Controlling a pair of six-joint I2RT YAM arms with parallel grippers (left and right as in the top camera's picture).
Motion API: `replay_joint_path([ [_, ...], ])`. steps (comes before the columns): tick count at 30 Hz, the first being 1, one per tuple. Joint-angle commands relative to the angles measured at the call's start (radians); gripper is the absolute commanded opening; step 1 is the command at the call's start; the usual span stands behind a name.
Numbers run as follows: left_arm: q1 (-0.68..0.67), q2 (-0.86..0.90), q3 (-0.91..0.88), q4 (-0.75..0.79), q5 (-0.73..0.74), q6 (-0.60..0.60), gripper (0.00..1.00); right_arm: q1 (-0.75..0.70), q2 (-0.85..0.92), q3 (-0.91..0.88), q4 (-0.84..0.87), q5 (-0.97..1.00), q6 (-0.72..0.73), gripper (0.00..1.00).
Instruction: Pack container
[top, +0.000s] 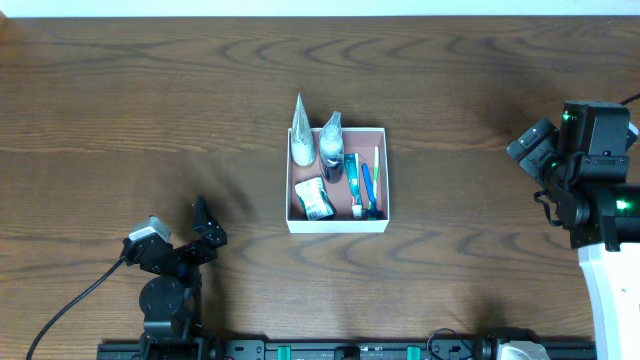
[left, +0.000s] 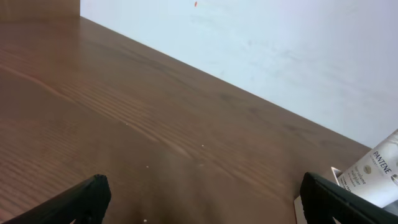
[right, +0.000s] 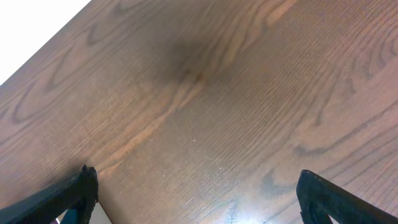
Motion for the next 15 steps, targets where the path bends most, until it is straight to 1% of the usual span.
replay_joint_path([
  [1, 0.005, -0.006, -0.029, -0.004, -0.018, 0.021, 0.98, -0.005, 0.000, 0.008, 0.000, 0.007, -0.013, 0.99],
  [8, 0.005, -0.006, -0.029, -0.004, -0.018, 0.021, 0.98, -0.005, 0.000, 0.008, 0.000, 0.009, -0.013, 0.99],
  [12, 0.005, -0.006, -0.029, -0.004, -0.018, 0.021, 0.98, -0.005, 0.000, 0.008, -0.013, 0.071, -0.014, 0.99],
  [15, 0.005, -0.006, -0.029, -0.004, -0.018, 0.021, 0.98, -0.004, -0.049, -0.007, -0.045, 0.072, -0.021, 0.99],
])
